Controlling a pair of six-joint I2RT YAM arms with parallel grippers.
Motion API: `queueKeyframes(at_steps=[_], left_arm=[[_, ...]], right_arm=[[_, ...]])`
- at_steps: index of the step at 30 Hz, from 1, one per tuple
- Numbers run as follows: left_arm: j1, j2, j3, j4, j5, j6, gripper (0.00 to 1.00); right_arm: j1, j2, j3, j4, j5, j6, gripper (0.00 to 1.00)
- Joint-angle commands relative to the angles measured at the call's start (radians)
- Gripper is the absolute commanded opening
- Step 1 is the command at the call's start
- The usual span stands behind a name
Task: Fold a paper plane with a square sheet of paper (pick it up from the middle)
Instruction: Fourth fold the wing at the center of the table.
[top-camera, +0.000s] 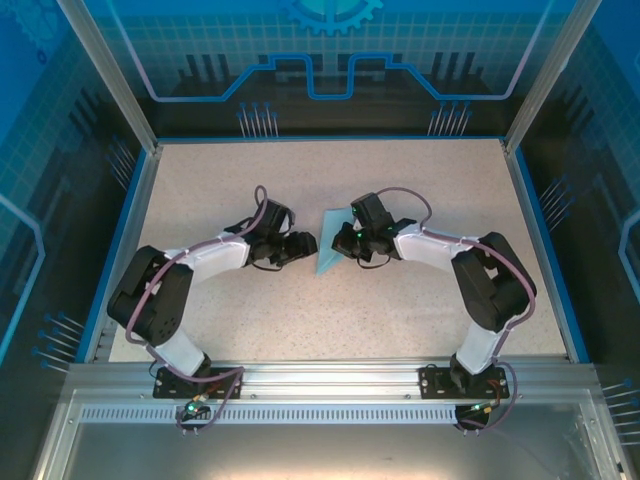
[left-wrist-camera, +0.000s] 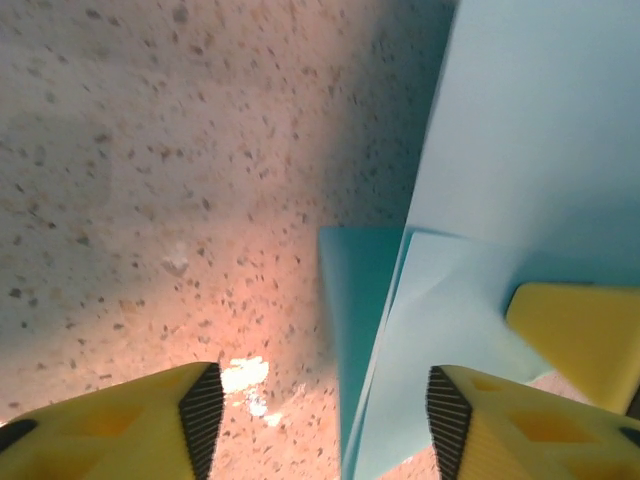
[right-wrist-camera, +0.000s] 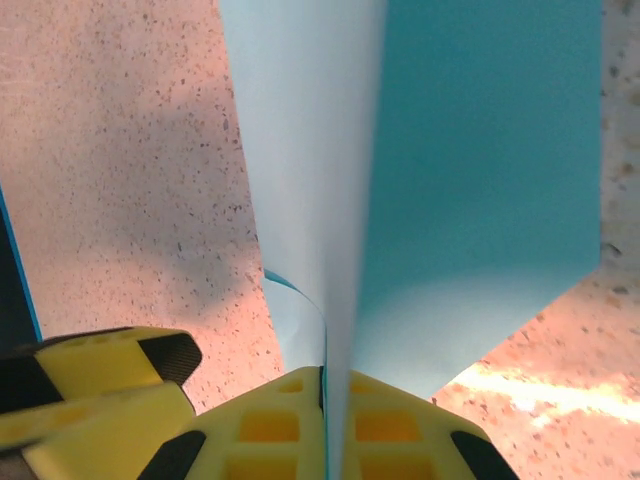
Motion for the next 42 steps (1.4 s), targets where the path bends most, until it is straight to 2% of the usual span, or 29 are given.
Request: queueKeyframes(at_steps=[1, 6, 10, 20, 25, 31, 36, 39, 42], left_arm=[[-0.028, -0.038, -0.063, 0.113, 0.038, 0.042, 0.69], [-0.083, -0.084, -0.147, 0.243, 0.038, 0.143, 0.83], [-0.122, -0.117, -0.192, 0.315, 0.011, 0.214, 0.85], [-0.194, -0.087, -0.266, 0.521, -0.054, 0.404, 0.63], [-0.217, -0.063, -0.316, 0.659, -0.099, 0.486, 0.61], [-0.294, 0.038, -0.325, 0.786, -0.246, 0.661, 0.56], [-0.327, 0.088, -0.349, 0.899, -0.407, 0.744, 0.43], [-0.333, 0.089, -0.362, 0.929, -0.446, 0.763, 0.38], [-0.340, 0.092, -0.381, 0.971, -0.461, 0.770, 0.37]], right_arm=[[0.015, -0.002, -0.011, -0.104, 0.068, 0.046, 0.02], [0.017, 0.020, 0.016, -0.137, 0.054, 0.089, 0.02], [0.017, 0.031, 0.040, -0.147, 0.024, 0.120, 0.02], [0.014, 0.046, 0.059, -0.150, -0.012, 0.173, 0.03], [0.007, 0.045, 0.047, -0.131, -0.031, 0.201, 0.03], [0.001, 0.052, 0.040, -0.113, -0.055, 0.236, 0.03], [-0.004, 0.054, 0.027, -0.097, -0.070, 0.254, 0.03], [-0.006, 0.055, 0.025, -0.095, -0.072, 0.258, 0.03], [-0.007, 0.052, 0.022, -0.091, -0.073, 0.265, 0.03]])
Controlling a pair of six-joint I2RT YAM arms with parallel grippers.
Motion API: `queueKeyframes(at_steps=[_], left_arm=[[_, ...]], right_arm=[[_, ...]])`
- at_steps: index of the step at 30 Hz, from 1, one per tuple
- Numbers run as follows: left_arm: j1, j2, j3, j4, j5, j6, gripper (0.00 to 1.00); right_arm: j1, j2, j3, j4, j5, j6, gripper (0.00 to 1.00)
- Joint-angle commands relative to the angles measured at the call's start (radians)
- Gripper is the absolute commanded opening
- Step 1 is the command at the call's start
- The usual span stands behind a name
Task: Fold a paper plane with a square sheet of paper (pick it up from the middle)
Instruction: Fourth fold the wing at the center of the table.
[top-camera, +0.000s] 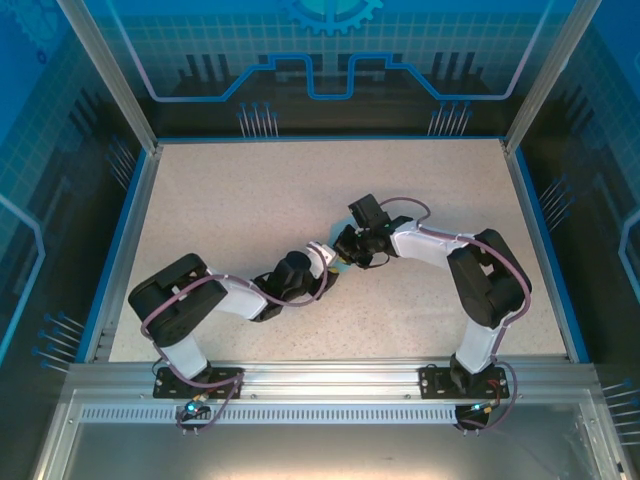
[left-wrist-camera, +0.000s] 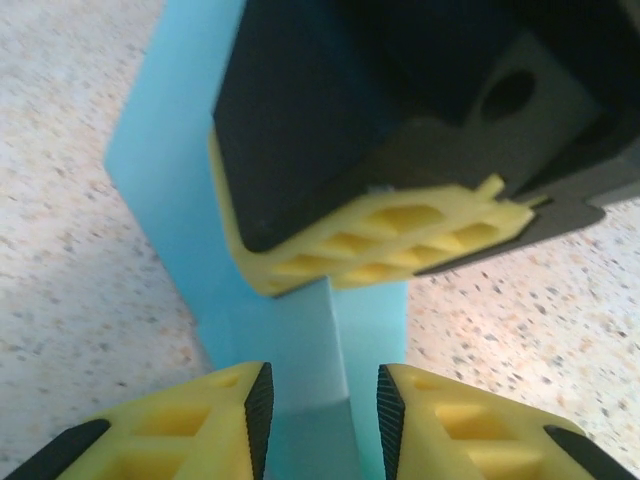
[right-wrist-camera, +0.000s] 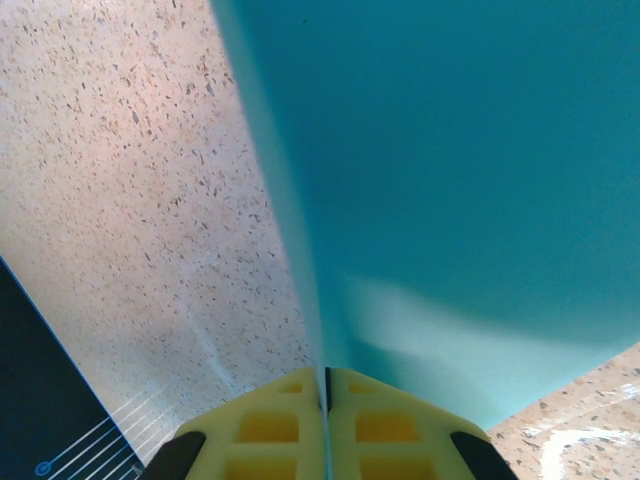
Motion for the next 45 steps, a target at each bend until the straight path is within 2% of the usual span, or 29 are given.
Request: queueKeyframes(at_steps=[1, 10, 16, 20, 24, 27, 36, 45], left_arm=[[-0.015, 0.015, -0.027, 0.098, -0.068, 0.049, 0.37], [-0.042, 0.040, -0.029, 0.114, -0.107, 0.115, 0.27], [-0.048, 0.064, -0.028, 0.124, -0.144, 0.129, 0.17], [-0.047, 0.059, -0.027, 0.114, -0.134, 0.116, 0.08], [-0.047, 0.055, -0.024, 0.084, -0.111, 0.086, 0.03], [-0.048, 0.048, -0.021, 0.057, -0.084, 0.061, 0.02], [-0.040, 0.010, 0.011, -0.072, 0.036, -0.079, 0.00], [0.046, -0.031, 0.024, -0.121, 0.196, -0.315, 0.00]], right_arm=[[-0.008, 0.018, -0.013, 0.004, -0.019, 0.025, 0.03], [-0.012, 0.016, -0.015, 0.006, -0.031, 0.037, 0.03], [-0.016, 0.008, -0.015, 0.009, -0.039, 0.034, 0.07], [-0.030, -0.014, -0.019, 0.006, -0.034, -0.001, 0.21], [-0.058, -0.064, -0.024, -0.001, -0.016, -0.093, 0.41], [-0.084, -0.107, -0.050, 0.013, -0.016, -0.172, 0.48], [-0.156, -0.221, -0.224, 0.177, -0.066, -0.344, 0.49], [-0.163, -0.227, -0.324, 0.328, -0.109, -0.410, 0.44]])
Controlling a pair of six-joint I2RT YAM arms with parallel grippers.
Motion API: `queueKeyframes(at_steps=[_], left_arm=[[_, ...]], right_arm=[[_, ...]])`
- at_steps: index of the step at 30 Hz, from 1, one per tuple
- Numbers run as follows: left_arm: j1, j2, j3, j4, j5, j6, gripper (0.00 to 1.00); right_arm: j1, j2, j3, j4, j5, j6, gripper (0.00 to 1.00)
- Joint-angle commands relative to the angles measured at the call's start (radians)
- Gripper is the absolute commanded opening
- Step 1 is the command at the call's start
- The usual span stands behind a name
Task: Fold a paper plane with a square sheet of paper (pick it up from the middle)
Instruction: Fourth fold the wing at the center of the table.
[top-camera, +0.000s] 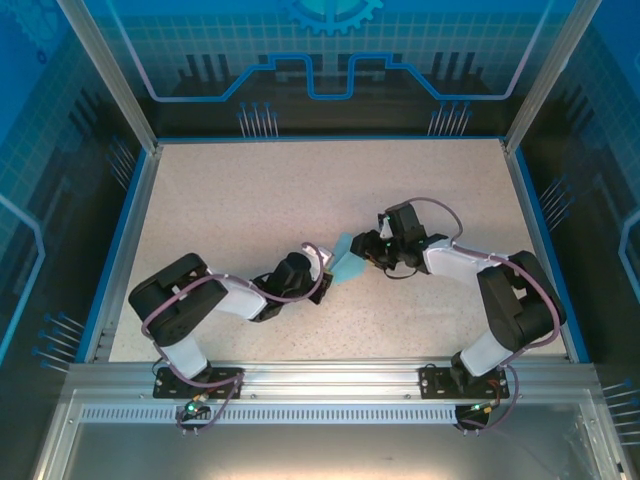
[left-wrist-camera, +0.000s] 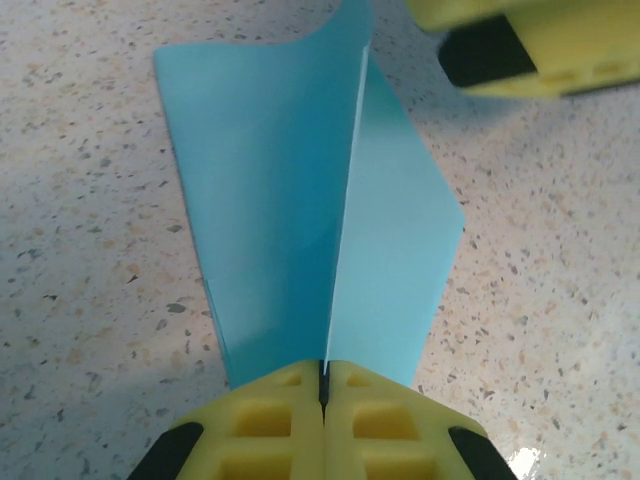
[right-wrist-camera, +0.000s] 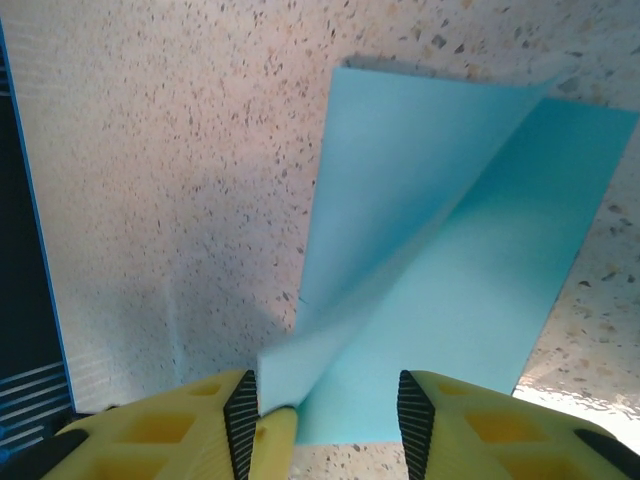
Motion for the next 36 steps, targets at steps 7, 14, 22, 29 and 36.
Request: queueKeyframes(at_steps=[7, 14, 22, 29, 36], left_arm=[[0.092, -0.017, 0.049, -0.058, 0.216, -0.245, 0.00], [0.125, 0.016, 0.059, -0.057, 0.293, -0.358, 0.00], [0.133, 0.048, 0.060, -0.064, 0.307, -0.394, 0.00], [0.133, 0.057, 0.049, -0.051, 0.312, -0.381, 0.00], [0.133, 0.061, 0.046, -0.049, 0.323, -0.383, 0.02]], right_arm=[[-0.016, -0.011, -0.057, 0.147, -0.049, -0.073, 0.42], [-0.003, 0.045, -0.045, 0.171, -0.091, -0.087, 0.41], [0.019, 0.107, -0.011, 0.146, -0.107, -0.078, 0.39], [0.022, 0.153, 0.009, 0.114, -0.095, -0.030, 0.38], [0.025, 0.188, 0.028, 0.096, -0.081, 0.011, 0.36]])
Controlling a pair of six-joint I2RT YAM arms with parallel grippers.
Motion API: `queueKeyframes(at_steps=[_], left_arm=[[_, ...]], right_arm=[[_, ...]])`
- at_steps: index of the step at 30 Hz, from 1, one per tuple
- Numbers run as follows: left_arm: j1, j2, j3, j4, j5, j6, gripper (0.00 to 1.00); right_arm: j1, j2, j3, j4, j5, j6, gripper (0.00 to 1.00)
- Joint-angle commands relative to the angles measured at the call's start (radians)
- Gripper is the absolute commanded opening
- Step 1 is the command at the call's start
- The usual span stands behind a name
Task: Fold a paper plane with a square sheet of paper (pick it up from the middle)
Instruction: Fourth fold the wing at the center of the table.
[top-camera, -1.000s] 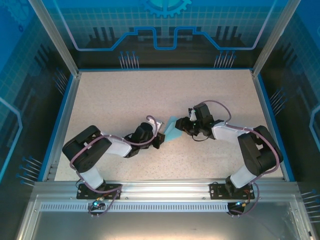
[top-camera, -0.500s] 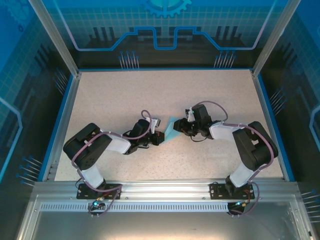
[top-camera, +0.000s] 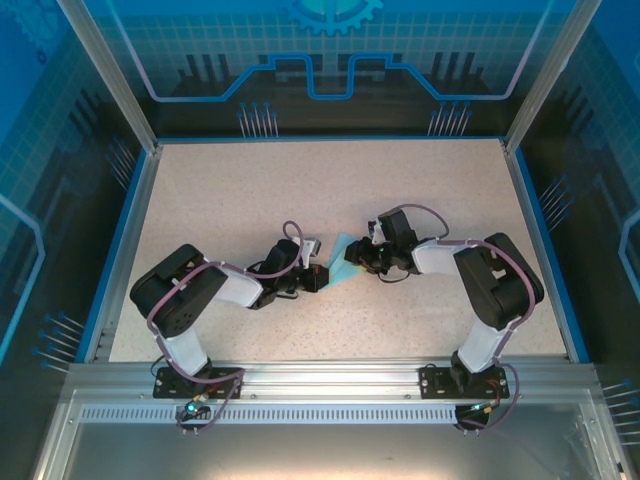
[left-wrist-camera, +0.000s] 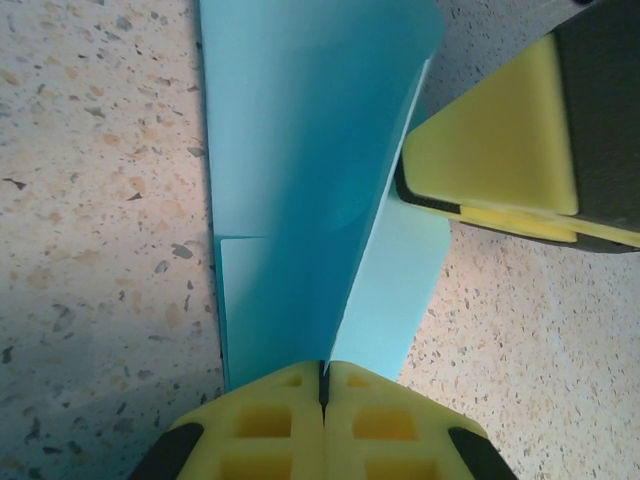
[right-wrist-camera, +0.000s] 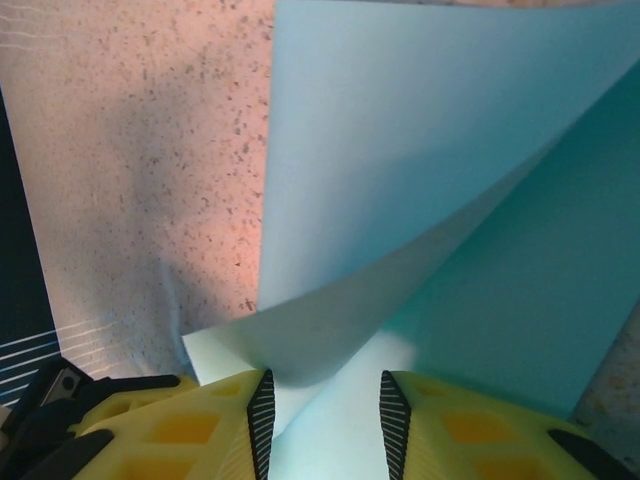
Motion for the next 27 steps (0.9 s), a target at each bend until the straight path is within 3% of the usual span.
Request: queueKeyframes(at_steps=[1, 14, 27], left_arm=[[0.008, 0.015, 0.007, -0.004, 0.034, -0.008, 0.03], [0.026, 0.008, 0.070, -0.078, 0.086, -0.024, 0.26], [0.030, 0.057, 0.161, -0.175, 0.104, 0.008, 0.29]], right_arm=[[0.015, 0.022, 0.031, -0.043, 0.006, 0.025, 0.36], [0.024, 0.047, 0.045, -0.119, 0.044, 0.024, 0.40], [0.026, 0.054, 0.048, -0.122, 0.039, 0.016, 0.43]])
